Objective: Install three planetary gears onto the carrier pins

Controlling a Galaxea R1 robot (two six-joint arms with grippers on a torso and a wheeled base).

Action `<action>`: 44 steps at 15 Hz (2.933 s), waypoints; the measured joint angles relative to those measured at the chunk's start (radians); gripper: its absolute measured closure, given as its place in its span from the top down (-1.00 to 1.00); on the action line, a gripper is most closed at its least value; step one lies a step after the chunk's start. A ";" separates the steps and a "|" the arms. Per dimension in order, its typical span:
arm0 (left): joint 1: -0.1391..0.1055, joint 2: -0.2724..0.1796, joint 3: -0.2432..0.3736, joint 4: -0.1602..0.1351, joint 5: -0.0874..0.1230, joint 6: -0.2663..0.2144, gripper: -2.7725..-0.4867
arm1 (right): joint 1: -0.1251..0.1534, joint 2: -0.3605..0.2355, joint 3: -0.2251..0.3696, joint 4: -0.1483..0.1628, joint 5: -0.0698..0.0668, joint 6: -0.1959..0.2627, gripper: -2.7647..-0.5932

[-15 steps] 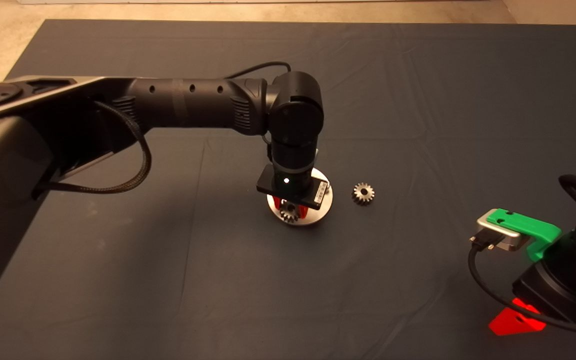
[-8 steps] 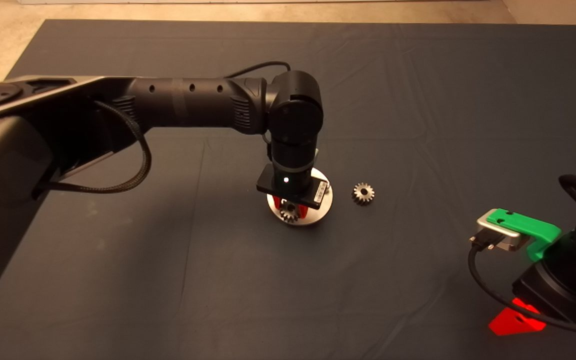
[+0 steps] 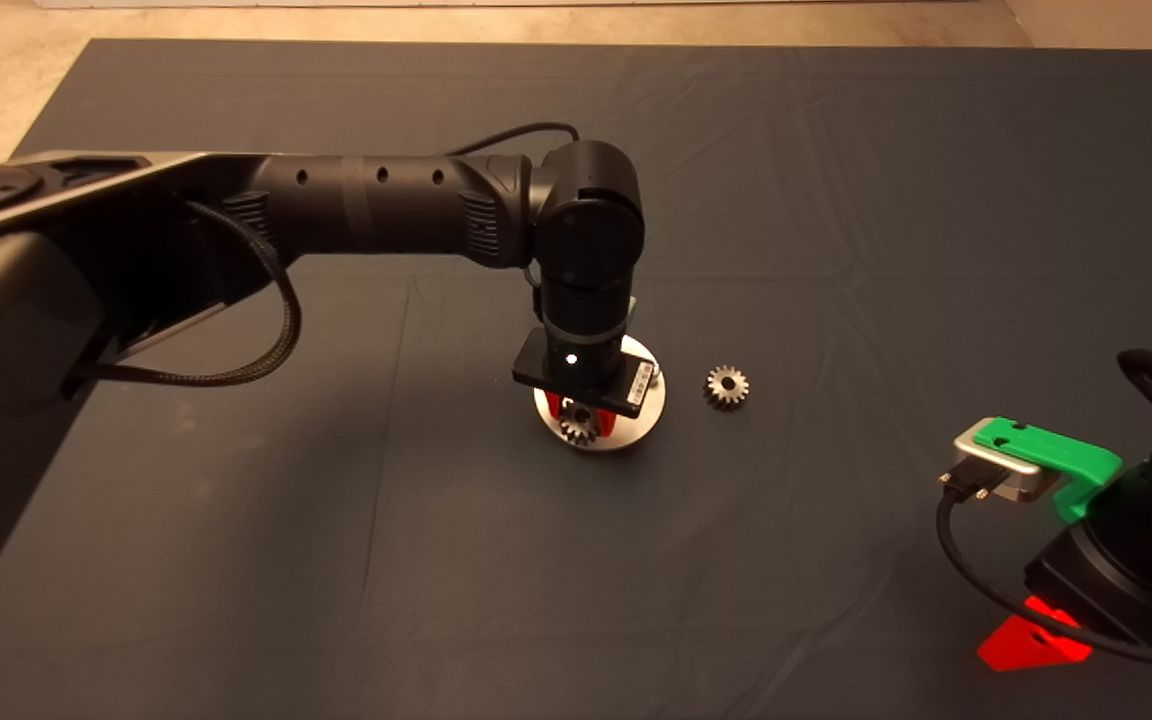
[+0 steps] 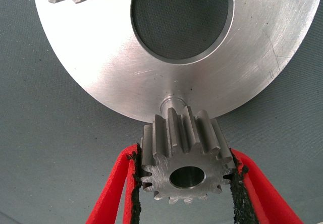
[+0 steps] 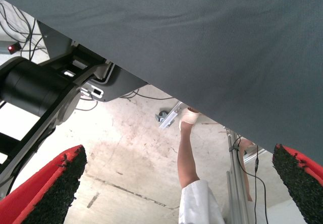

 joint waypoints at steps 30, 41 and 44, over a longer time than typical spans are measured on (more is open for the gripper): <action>0.003 -0.009 0.021 0.042 -0.009 -0.006 -0.40 | 0.000 0.000 0.000 0.000 0.000 0.000 0.99; -0.123 -0.218 0.349 0.011 -0.013 -0.180 -0.03 | 0.000 0.003 -0.103 0.000 0.001 -0.117 0.99; -0.138 -0.346 0.499 -0.005 -0.003 -0.273 0.11 | 0.000 0.018 -0.247 0.000 0.000 -0.311 0.99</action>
